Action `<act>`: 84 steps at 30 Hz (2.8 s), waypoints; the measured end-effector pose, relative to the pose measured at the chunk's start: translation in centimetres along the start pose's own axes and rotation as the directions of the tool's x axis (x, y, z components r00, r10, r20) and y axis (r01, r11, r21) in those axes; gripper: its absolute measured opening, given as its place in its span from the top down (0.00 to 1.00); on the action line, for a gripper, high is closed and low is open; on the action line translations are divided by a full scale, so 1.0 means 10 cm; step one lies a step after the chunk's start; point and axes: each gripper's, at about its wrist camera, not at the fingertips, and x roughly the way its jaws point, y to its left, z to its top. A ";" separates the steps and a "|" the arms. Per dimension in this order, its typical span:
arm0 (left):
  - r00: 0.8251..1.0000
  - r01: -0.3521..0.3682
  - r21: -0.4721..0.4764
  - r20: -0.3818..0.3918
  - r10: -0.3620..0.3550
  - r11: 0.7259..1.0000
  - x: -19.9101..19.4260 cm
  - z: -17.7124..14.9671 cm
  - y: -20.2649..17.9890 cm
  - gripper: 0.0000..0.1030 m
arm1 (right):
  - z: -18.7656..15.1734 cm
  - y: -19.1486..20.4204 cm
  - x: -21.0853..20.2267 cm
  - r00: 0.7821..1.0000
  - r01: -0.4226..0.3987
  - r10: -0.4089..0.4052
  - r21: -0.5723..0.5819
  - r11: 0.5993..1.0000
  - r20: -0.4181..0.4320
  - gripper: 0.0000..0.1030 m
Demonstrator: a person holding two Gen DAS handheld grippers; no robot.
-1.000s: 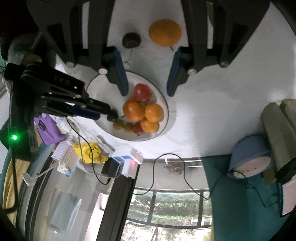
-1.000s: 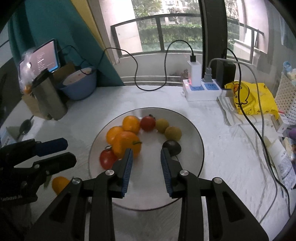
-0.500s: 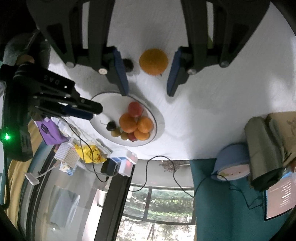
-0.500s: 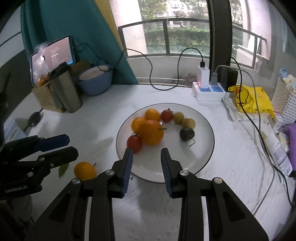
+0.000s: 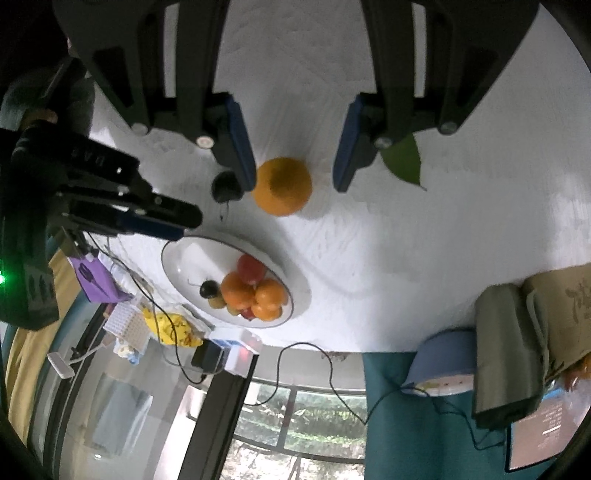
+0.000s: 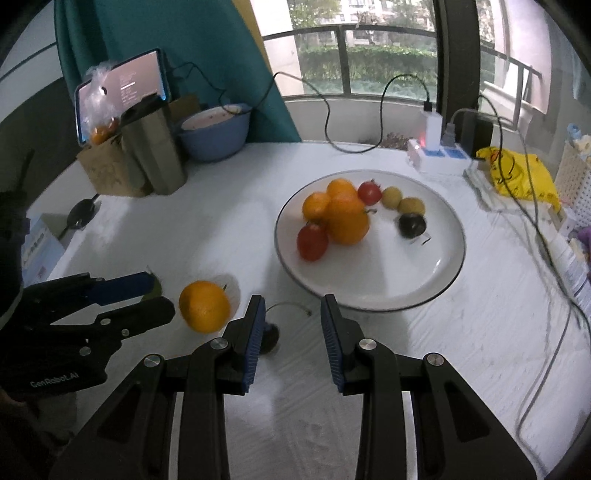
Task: Organize fruits
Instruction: 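Grasp the last orange with the left tool while the right tool grasps the dark cherry, then carry the orange and dark cherry over the white plate with both tools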
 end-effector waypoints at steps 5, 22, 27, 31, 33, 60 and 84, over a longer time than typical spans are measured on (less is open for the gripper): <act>1.000 0.011 -0.009 -0.009 -0.011 1.000 0.03 -0.04 0.05 0.55 | -0.07 0.11 0.11 0.999 -0.017 0.017 -0.012 1.000 -0.030 0.68; 0.998 0.034 0.007 -0.049 -0.034 0.999 0.28 0.04 -0.01 0.55 | -0.16 0.09 0.31 0.993 -0.071 0.069 -0.022 0.997 -0.093 0.70; 0.999 0.022 0.037 -0.047 -0.021 0.999 0.34 0.08 -0.10 0.54 | -0.22 -0.03 0.19 0.995 -0.053 0.052 -0.009 0.999 -0.080 0.70; 0.998 0.029 0.046 -0.056 -0.027 0.998 0.41 0.11 -0.15 0.54 | -0.29 -0.15 0.08 0.997 -0.038 0.038 0.009 0.999 -0.071 0.70; 0.997 0.038 0.052 -0.072 -0.034 0.998 0.46 0.11 -0.19 0.54 | -0.32 -0.21 0.03 0.997 -0.030 0.032 0.017 0.999 -0.065 0.70; 0.997 0.076 0.123 -0.043 -0.071 0.989 0.37 0.33 -0.71 0.60 | -0.09 -0.71 -0.33 0.999 -0.004 0.002 0.035 0.999 0.053 0.70; 0.994 0.081 0.131 -0.090 -0.070 0.988 0.97 0.64 -0.93 0.60 | 0.23 -1.08 0.05 0.999 -0.011 0.009 0.052 0.999 0.051 0.70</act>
